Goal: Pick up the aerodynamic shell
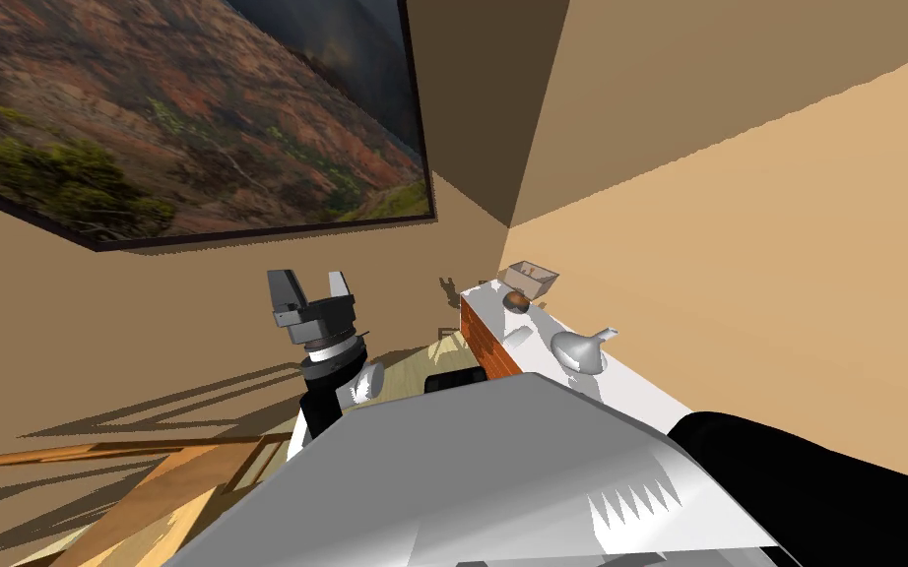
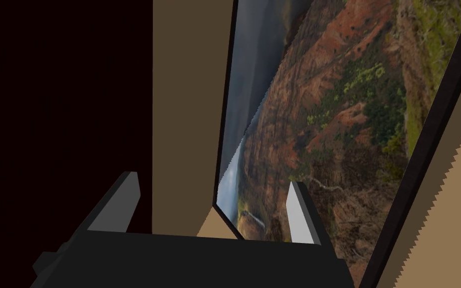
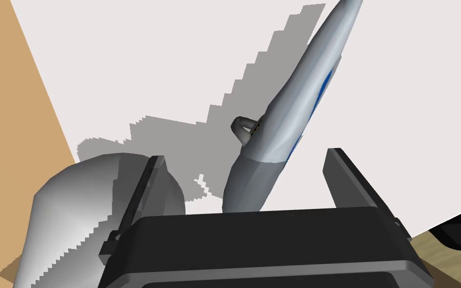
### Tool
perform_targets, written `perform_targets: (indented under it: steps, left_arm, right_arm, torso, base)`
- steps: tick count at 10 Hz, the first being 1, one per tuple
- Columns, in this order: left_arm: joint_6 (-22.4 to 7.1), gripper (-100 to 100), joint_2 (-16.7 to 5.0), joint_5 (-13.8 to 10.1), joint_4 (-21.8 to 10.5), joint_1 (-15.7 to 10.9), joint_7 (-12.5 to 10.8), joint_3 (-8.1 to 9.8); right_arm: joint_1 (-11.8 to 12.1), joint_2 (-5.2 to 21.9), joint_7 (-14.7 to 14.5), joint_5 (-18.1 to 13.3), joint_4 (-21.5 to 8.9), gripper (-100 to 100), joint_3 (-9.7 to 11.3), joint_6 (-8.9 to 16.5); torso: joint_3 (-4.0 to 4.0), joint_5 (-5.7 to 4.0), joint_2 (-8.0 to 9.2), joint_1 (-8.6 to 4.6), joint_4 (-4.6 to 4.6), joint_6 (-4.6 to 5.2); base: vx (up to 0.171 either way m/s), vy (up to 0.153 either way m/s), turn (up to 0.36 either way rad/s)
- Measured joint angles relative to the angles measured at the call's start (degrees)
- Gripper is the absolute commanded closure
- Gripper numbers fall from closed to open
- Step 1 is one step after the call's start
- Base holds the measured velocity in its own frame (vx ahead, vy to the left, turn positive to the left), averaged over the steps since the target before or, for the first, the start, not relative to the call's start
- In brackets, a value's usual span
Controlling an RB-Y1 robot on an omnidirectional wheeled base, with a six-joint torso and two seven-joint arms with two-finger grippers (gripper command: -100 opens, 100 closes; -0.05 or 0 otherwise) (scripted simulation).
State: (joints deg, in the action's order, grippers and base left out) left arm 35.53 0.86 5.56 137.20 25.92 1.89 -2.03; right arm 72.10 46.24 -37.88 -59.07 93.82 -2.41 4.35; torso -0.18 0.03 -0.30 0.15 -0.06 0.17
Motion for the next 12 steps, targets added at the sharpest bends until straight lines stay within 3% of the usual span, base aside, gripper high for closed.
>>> perform_targets:
  steps: [1,3,6,8,11,12]
  left_arm:
    - [0.0,0,0.0,0.0,0.0,0.0,0.0,0.0]
    - [0.0,0,0.01,0.0,-0.01,-0.02,0.0,-0.01]
    - [0.0,0,0.0,0.0,0.0,0.0,0.0,0.0]
    - [0.0,0,0.0,0.0,-0.01,-0.02,0.0,-0.01]
    - [0.0,0,0.0,0.0,0.0,0.0,0.0,0.0]
    - [0.0,0,0.0,0.0,-0.01,-0.02,0.0,-0.01]
  right_arm:
    - [0.0,0.01,0.01,0.01,0.02,-100,0.0,0.01]
    - [-2.89,1.2,2.91,-3.41,-3.15,-100,0.86,-1.22]
    - [-3.29,1.29,7.32,-4.75,-3.94,-100,0.94,-1.35]
    - [-6.06,2.44,10.47,-8.04,-7.09,-100,1.56,-2.65]
    - [-6.64,2.54,14.98,-9.56,-7.99,-100,1.82,-2.83]
    - [-8.17,3.33,16.54,-11.07,-9.52,-100,2.3,-3.43]
  torso:
    - [0.04,0.0,0.06,0.01,0.02,0.0]
    - [0.33,0.04,0.58,0.16,0.13,0.02]
    - [0.1,0.0,0.16,0.0,0.05,0.01]
    - [0.31,0.04,0.54,0.16,0.12,0.02]
    - [0.1,0.0,0.16,0.0,0.05,0.02]
    - [0.21,0.01,0.37,0.08,0.08,-0.06]
  base:
    - [-0.108,0.047,0.346]
    - [-0.127,0.033,0.058]
    - [-0.039,0.013,0.093]
    - [-0.113,0.039,0.08]
    - [-0.04,0.014,0.083]
    - [-0.143,0.043,0.188]
